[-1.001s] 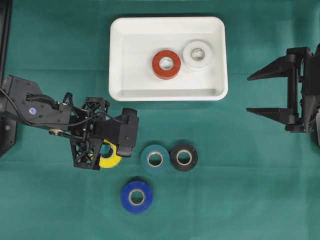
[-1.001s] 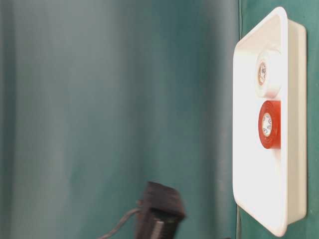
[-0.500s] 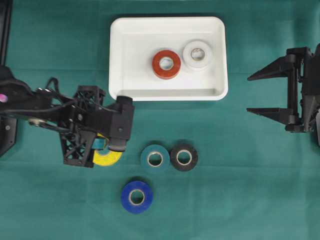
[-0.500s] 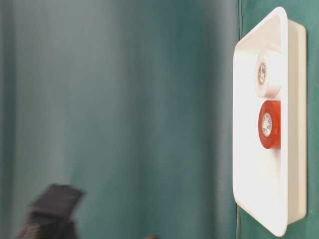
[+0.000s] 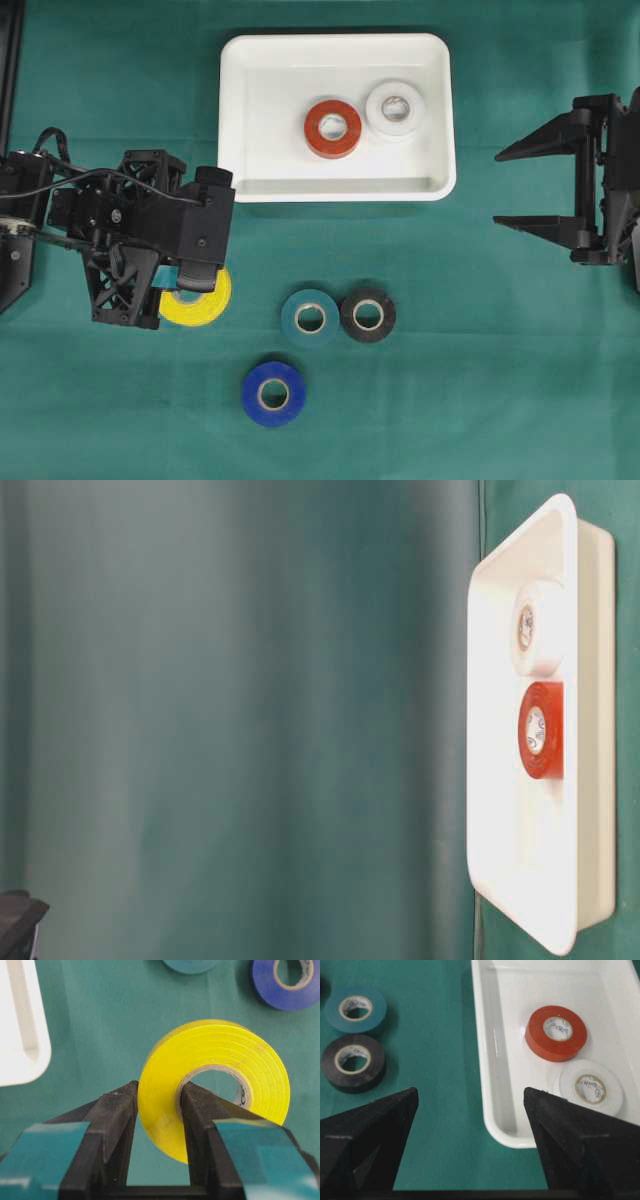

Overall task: Pick up the tape from a random location and place it into the white case.
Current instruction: 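Close the left gripper on the yellow tape roll, then lift the yellow tape and carry it over the white tray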

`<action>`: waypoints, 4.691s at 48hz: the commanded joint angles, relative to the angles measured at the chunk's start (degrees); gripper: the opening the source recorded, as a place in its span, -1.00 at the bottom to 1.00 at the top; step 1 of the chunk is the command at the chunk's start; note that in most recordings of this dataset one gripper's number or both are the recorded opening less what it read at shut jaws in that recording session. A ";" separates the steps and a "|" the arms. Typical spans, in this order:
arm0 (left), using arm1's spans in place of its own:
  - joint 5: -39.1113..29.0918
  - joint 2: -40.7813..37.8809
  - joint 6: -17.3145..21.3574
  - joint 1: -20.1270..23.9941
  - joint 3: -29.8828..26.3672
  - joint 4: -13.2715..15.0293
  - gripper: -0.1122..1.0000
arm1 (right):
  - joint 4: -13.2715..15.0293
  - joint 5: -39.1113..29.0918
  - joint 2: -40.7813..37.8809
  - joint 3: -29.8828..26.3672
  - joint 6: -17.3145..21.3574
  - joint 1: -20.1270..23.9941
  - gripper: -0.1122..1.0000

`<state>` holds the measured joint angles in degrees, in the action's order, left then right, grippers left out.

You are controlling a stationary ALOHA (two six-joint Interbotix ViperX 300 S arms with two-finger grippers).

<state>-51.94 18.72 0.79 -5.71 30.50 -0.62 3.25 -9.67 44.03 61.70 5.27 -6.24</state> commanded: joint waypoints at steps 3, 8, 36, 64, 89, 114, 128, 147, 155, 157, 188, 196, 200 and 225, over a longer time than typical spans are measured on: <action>-0.26 1.49 -0.09 -0.18 -1.93 -0.26 -0.42 | 0.00 0.26 0.00 -1.58 0.09 0.09 0.73; -0.35 1.58 -0.09 -0.18 -2.02 -0.18 -0.42 | 0.00 0.35 0.00 -1.58 0.00 0.09 0.73; -0.35 1.67 -0.09 -0.18 -1.93 -0.18 -0.42 | 0.00 0.26 -0.09 -1.58 0.00 0.09 0.73; -0.35 1.58 -0.09 1.93 -2.02 -0.26 -0.42 | 0.00 0.35 -0.09 -1.58 0.00 0.09 0.73; -0.35 1.85 0.09 14.77 -2.11 -0.26 -0.42 | 0.09 0.26 -0.09 -1.58 -0.09 0.09 0.73; -1.49 2.29 0.18 29.18 -2.29 -0.18 -0.42 | 0.09 0.26 0.00 -1.67 -0.09 0.09 0.73; -1.41 2.02 0.18 32.87 -2.46 -0.26 -0.42 | 0.09 0.26 -0.09 -1.76 -0.09 0.09 0.73; -0.35 -3.69 0.18 31.82 -7.91 -0.26 -0.42 | 0.09 0.26 0.00 -2.20 -0.09 0.09 0.73; -0.26 -7.21 0.35 31.38 -11.87 -0.26 -0.42 | 0.09 0.26 0.00 -2.37 -0.09 0.09 0.73; -0.26 -8.17 0.44 31.29 -13.01 -0.26 -0.42 | 0.09 0.26 0.00 -2.37 -0.18 0.09 0.73; -0.44 -13.18 0.53 31.03 -18.37 -0.26 -0.42 | 0.09 0.00 0.00 -2.37 -0.26 0.09 0.73; -0.44 -13.18 0.53 31.03 -18.37 -0.18 -0.42 | 0.09 0.09 0.00 -2.37 -0.26 0.09 0.73; -0.44 -13.10 0.62 31.03 -18.37 -0.26 -0.42 | 0.09 0.09 -0.09 -2.46 -0.18 0.09 0.73; -0.62 -13.18 0.53 31.03 -18.37 -0.26 -0.42 | 0.09 0.09 0.00 -2.37 -0.18 0.09 0.73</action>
<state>-52.65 4.83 1.32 25.40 13.62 -0.79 3.25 -9.84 44.03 60.73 5.10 -6.24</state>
